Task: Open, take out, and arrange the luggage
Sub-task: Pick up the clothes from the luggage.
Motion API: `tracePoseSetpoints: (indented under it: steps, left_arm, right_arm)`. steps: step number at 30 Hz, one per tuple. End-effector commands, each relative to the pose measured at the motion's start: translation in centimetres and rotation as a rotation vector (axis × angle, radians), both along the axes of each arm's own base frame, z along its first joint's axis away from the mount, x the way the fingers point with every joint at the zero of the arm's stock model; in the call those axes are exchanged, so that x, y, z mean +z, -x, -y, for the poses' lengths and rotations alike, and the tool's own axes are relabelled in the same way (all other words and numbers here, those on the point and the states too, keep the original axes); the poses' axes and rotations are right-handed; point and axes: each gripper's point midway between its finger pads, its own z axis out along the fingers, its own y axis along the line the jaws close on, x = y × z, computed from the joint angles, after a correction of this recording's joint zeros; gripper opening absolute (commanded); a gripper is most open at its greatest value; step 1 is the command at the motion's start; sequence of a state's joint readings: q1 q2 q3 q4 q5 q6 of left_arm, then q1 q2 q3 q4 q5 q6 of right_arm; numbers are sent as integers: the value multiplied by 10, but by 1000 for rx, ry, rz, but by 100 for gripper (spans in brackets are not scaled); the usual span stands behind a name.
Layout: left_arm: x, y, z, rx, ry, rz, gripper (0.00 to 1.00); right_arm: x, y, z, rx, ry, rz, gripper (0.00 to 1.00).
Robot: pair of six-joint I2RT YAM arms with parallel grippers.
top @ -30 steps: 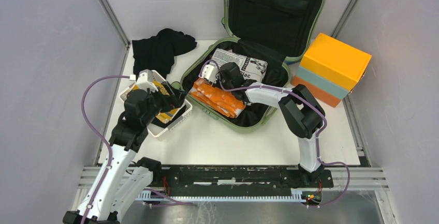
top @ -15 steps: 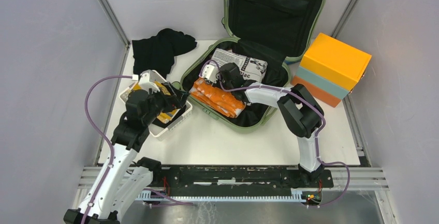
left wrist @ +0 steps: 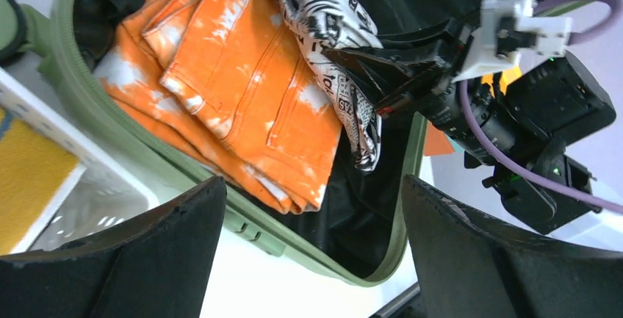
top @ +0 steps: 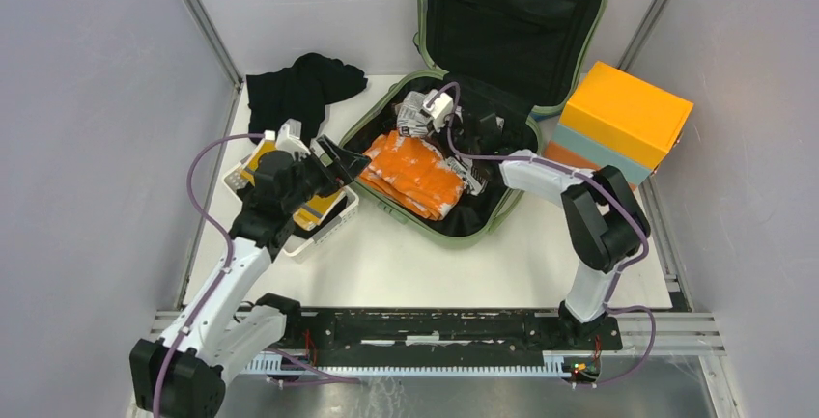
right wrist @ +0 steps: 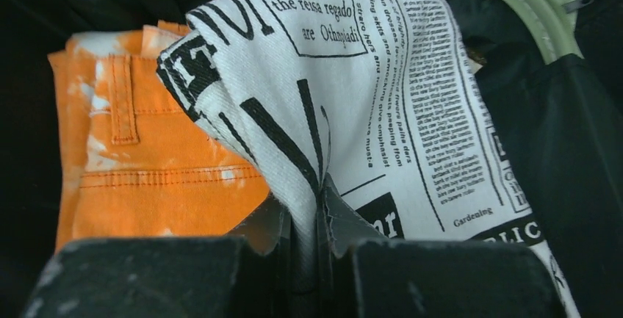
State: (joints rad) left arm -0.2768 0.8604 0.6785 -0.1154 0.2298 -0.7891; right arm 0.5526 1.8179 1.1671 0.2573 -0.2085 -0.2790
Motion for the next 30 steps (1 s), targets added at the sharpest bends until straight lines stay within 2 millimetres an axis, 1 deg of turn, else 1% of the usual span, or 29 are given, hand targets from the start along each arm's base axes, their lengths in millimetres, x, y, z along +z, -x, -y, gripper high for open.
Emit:
tracePoseSetpoints:
  steps: [1,4,5,7,10,13,16,23,27,30]
  left_arm:
    - [43,-22,18,-13,169,75,95]
    - [44,-38,27,-9,210,67,98]
    - [41,-45,31,-6,215,56,98]
    - [41,-56,40,-6,226,58,99]
    - [44,-70,55,-11,238,65,100]
    - [41,-82,69,-11,253,40,100]
    - [30,-92,81,12,276,-12,100]
    - [-7,-118,96,129,332,-207,100]
    - [-13,-130,106,158,355,-236,100]
    - [-27,-138,110,190,379,-284,100]
  right_arm:
    - [54,3,-1,29,-190,39,2]
    - [63,10,-3,50,-249,32,2]
    - [65,13,-3,54,-262,29,2]
    - [69,17,-4,62,-285,32,2]
    - [73,22,-5,71,-308,28,1]
    - [73,25,-4,73,-317,20,1]
    - [71,27,-4,76,-323,13,2]
    - [68,29,-5,79,-334,1,2]
    - [64,30,-6,82,-344,-12,1]
    - [63,31,-7,83,-348,-16,2]
